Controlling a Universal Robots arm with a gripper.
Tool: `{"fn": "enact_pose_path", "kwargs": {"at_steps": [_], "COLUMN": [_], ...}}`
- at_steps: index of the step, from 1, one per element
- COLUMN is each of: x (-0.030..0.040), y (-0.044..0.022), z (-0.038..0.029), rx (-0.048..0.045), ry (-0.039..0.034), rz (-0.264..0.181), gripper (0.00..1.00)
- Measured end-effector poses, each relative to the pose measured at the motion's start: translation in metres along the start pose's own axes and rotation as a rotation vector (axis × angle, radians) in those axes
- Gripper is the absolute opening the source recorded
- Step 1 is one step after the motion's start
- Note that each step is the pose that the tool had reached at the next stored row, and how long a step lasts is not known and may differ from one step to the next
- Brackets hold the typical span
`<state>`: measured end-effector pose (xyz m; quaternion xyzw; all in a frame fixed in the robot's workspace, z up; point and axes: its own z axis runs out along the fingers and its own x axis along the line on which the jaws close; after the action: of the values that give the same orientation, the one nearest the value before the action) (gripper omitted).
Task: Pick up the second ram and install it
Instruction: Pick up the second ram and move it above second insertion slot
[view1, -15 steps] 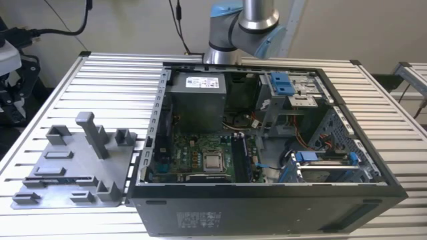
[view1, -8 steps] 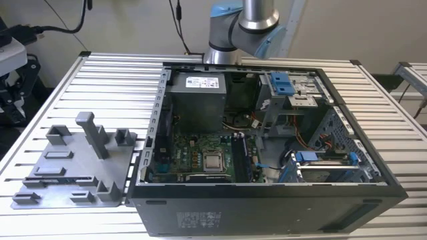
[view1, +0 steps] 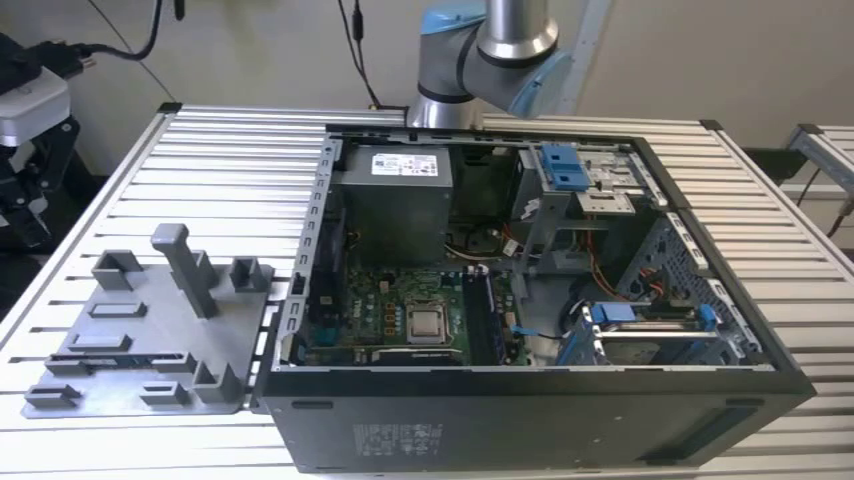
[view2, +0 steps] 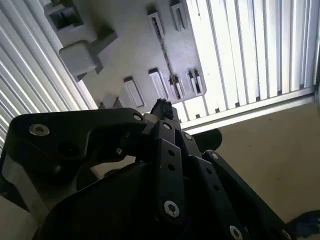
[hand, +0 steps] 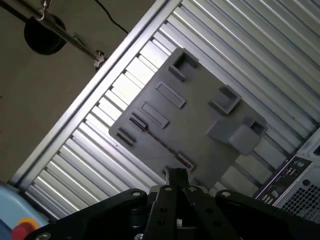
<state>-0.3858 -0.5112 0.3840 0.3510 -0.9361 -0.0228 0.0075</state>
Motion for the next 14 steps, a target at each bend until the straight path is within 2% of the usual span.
{"fn": "enact_pose_path", "kwargs": {"at_steps": [14], "x": [0.0], "y": [0.0], "z": [0.0], "rx": [-0.0005], "ry": [0.0109], "rz": [-0.227], "gripper": [0.11]}}
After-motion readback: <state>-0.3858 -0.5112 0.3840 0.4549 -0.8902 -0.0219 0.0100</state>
